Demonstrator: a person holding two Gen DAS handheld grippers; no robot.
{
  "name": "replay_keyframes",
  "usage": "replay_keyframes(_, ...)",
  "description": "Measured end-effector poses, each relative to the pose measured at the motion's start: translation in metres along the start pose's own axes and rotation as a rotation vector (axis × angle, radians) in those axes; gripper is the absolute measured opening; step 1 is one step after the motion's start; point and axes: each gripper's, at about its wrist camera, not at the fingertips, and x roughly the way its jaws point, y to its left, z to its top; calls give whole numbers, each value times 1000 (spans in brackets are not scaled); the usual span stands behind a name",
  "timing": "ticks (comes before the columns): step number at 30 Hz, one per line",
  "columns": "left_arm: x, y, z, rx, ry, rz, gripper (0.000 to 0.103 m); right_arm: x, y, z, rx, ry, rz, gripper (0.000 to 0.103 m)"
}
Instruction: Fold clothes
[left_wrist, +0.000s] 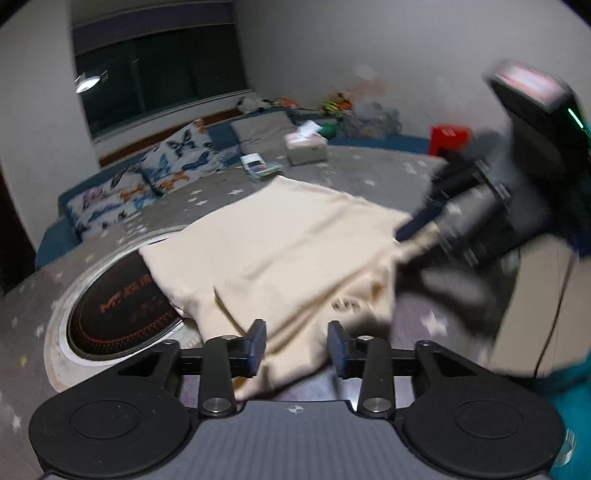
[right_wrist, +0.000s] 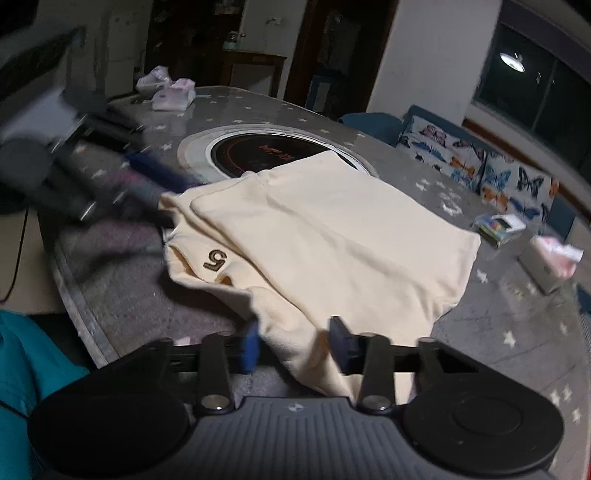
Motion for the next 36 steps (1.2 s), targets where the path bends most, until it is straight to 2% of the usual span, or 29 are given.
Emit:
replay_keyframes(6, 12, -24, -3, 92, -15, 13, 45, 1, -7, 7, 54, -8, 19, 22)
replay_keyframes(9, 19, -27, 0, 88, -25, 6, 16, -1, -6, 7, 52, -12, 17, 22)
replay_keyframes(11, 22, -22, 5, 59, -32, 11, 11, -2, -4, 6, 45, -13, 17, 24)
replay_keyframes(12, 23, -18, 8, 38, -37, 16, 11, -4, -3, 4, 39, -16, 17, 28)
replay_keyframes(13, 23, -13, 11, 13, -41, 17, 10, -5, -1, 3, 30, -18, 16, 38)
replay_keyframes(15, 23, -2, 18, -40, -48, 16, 10, -7, 5, -2, -1, -22, 12, 46)
replay_keyframes(18, 30, 10, 27, -88, -44, 20, 9, -5, 8, -7, -39, -25, -16, 52)
replay_keyframes(20, 35, 15, 30, -109, -40, 18, 9, -3, 9, -11, -63, -27, -37, 52)
replay_keyframes(24, 41, 18, 33, -132, -30, 19, 10, 4, 4, -11, -46, -37, -40, 47)
replay_keyframes(27, 37, 16, 27, -127, -27, 25, 15, 10, -3, -6, 2, -35, -33, 23)
replay_keyframes(28, 35, 15, 24, -121, -27, 28, 16, 12, -7, -4, 25, -34, -25, 20)
replay_keyframes(29, 32, 13, 21, -114, -27, 33, 18, 12, -10, -2, 46, -37, -17, 19)
replay_keyframes(31, 25, 8, 14, -81, -21, 56, 31, 12, -18, 1, 90, -39, -1, 16)
replay_keyframes(32, 22, 6, 10, -64, -18, 67, 34, 12, -20, 3, 105, -41, 4, 16)
replay_keyframes(36, 16, -2, -5, 9, -5, 102, 36, 7, -24, 7, 128, -51, 14, 14)
